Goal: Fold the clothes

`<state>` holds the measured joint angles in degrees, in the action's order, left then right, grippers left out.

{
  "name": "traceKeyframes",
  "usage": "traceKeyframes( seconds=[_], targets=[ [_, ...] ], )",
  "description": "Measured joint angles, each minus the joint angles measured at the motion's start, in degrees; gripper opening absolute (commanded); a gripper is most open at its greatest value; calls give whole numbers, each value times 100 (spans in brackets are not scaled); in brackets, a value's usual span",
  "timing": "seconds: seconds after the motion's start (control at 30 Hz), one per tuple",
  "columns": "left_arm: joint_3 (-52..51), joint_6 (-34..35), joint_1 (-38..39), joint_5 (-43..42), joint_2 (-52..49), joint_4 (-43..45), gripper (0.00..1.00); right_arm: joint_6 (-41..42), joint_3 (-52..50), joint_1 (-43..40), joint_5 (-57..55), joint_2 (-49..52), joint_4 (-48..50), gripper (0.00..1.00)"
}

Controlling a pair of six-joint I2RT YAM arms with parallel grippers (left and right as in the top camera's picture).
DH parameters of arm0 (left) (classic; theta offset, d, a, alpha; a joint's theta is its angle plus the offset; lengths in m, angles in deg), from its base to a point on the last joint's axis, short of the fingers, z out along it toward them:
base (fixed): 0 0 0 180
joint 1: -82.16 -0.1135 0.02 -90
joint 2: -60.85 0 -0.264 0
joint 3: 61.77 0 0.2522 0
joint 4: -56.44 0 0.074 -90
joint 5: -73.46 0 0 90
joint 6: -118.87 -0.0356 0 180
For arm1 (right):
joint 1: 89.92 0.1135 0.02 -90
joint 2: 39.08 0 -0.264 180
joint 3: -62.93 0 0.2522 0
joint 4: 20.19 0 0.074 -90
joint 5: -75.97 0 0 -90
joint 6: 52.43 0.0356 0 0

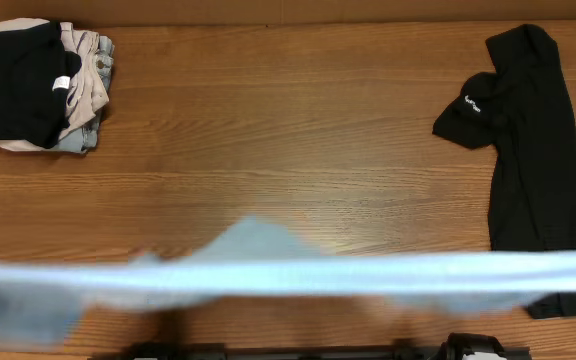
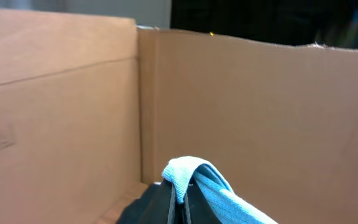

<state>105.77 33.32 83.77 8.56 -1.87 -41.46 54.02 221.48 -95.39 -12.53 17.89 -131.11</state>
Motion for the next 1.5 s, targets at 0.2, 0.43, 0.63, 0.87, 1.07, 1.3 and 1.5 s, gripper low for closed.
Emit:
traceKeyframes(
  seconds=[0.2, 0.43, 0.63, 0.87, 1.07, 1.3, 1.5],
  targets=[
    [-225, -13, 0, 133, -33, 66, 4, 2, -339, 0, 2, 0, 116, 4],
    [-721, -13, 0, 133, -942, 142, 4, -2, -1720, 0, 20, 358, 1084, 4],
    [-955, -15, 2, 129, -2638, 354, 4, -74, -3088, 42, 111, 1471, 2120, 4],
    [-1019, -90, 24, 28, -4758, 1075, 4, -271, -3724, 74, 264, 3674, 3442, 4],
    [-1019, -164, 26, -197, -6336, 2002, 4, -404, -3764, 76, 345, 5504, 4642, 4],
    [-1091, -138, 22, -411, -7322, 1314, 4, -448, -3825, 72, 597, 6279, 4212, 4],
    [-1091, 249, -50, -590, -7320, -120, 4, -466, -3821, 63, 621, 6269, 3331, 4]
  ],
)
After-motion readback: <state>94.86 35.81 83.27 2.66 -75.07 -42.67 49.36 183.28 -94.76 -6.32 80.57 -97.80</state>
